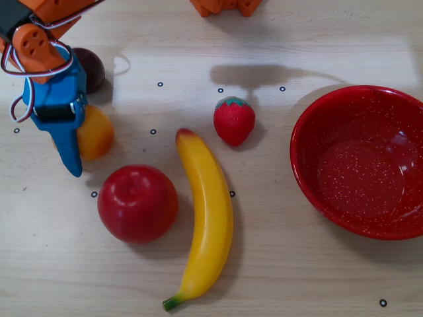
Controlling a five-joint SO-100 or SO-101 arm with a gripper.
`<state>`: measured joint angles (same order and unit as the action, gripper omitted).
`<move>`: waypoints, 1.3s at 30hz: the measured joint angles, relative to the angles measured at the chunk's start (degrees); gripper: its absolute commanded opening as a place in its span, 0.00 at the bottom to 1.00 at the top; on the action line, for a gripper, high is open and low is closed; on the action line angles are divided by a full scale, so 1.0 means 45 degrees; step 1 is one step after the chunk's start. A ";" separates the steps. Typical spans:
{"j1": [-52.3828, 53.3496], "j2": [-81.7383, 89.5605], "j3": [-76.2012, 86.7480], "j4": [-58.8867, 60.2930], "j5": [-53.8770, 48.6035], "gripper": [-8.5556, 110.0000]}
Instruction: Put the peach in the red bowl.
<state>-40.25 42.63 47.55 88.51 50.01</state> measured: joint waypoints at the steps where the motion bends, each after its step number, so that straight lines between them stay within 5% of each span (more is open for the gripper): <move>1: 0.0000 0.0000 0.0000 0.0000 0.0000 0.33; 12: -0.0313 0.0078 0.0410 -0.0137 0.0234 0.32; 28: -0.0273 0.0078 0.0312 -0.0137 0.0234 0.51; 39: -0.0293 0.0098 -0.1172 0.2422 -0.0527 0.52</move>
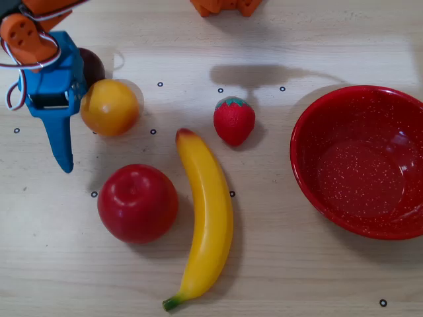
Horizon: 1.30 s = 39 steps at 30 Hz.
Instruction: Put the peach in the red bowl.
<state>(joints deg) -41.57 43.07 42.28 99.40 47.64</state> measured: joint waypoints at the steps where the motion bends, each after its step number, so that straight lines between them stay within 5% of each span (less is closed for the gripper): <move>1: 0.0000 0.0000 -0.0039 0.0195 0.0000 0.52; 39: 0.0723 0.1777 0.4043 -0.0352 0.0645 0.47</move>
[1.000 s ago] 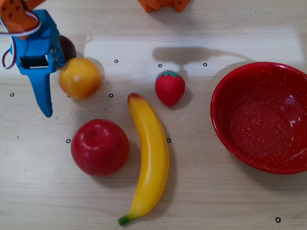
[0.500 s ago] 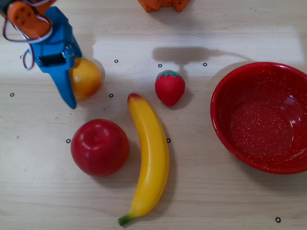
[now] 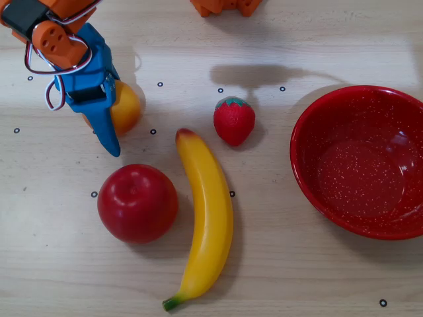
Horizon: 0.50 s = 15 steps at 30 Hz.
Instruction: Put the peach in the red bowl.
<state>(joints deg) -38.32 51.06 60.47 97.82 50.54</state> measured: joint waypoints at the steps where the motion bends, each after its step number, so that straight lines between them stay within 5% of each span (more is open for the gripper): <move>1: -0.0020 0.0000 0.0000 -0.0059 0.0000 0.47; 15: -0.0020 0.0254 0.0293 -0.0137 0.0410 0.39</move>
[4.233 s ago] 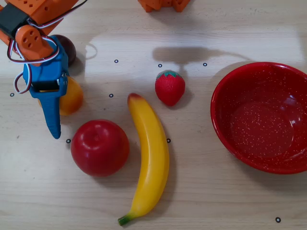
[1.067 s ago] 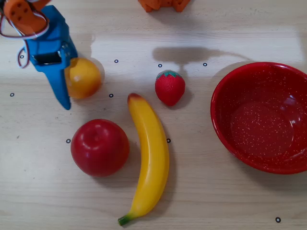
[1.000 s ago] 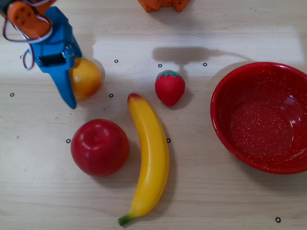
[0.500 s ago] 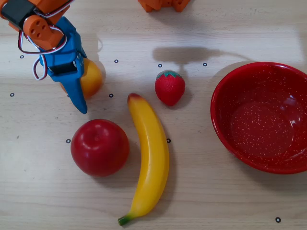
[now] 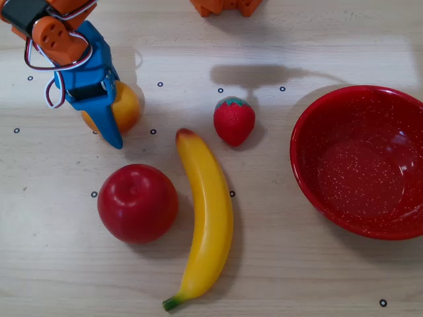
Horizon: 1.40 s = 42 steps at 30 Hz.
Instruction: Put the peach in the red bowl.
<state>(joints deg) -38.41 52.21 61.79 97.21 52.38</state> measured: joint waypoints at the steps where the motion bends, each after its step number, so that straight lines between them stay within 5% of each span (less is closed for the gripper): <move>1: -0.0020 0.0000 0.0000 0.0000 0.0059 0.39; 19: -0.0020 0.0000 0.0000 -0.0098 0.0410 0.31; 31: -0.0234 0.0000 0.0000 -0.0176 0.0840 0.07; 42: -0.0410 0.0078 -0.0215 0.0312 0.0742 0.07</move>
<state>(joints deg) -40.25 52.56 60.82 98.61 55.72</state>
